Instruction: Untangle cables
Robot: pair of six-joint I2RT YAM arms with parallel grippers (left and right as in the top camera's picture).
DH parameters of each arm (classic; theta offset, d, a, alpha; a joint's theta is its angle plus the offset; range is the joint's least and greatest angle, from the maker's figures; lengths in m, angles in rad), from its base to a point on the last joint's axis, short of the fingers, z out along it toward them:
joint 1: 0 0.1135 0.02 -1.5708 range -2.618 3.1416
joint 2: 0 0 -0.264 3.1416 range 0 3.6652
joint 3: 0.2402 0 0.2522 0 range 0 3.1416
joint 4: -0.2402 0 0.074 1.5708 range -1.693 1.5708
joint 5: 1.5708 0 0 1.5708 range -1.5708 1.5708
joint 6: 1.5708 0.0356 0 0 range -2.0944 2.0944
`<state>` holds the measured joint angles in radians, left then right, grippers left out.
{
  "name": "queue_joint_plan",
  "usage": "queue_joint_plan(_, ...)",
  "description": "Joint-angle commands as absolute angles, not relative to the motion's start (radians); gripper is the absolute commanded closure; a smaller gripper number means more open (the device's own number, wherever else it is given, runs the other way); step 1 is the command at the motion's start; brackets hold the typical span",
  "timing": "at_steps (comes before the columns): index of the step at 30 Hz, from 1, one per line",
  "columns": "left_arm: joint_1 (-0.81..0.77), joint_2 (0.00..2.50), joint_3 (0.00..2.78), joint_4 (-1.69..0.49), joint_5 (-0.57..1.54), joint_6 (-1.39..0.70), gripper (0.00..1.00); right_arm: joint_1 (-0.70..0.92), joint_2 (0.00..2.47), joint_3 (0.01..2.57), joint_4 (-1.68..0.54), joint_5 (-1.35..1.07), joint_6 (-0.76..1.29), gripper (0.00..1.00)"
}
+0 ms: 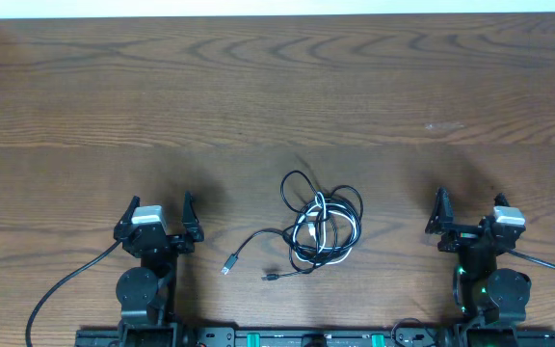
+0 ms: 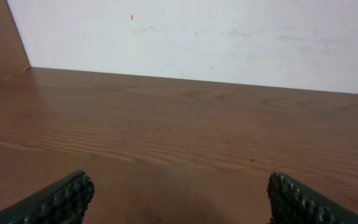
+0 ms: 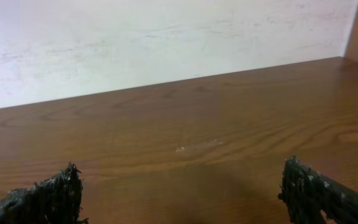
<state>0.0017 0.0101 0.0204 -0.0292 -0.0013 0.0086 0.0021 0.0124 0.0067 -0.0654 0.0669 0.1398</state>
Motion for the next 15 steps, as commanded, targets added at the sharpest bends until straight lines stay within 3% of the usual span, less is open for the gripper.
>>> queue_joint_plan(1, 0.001, 0.004, 0.004, -0.073, -0.010, 0.022, 0.10, -0.008, 0.006, 0.006, -0.071, 0.061, 0.126, 0.01)
queue_joint_plan(15, 0.001, 0.022, 0.088, -0.160, -0.007, 0.021, 0.10, -0.008, 0.006, 0.006, -0.071, 0.061, 0.126, 0.01)
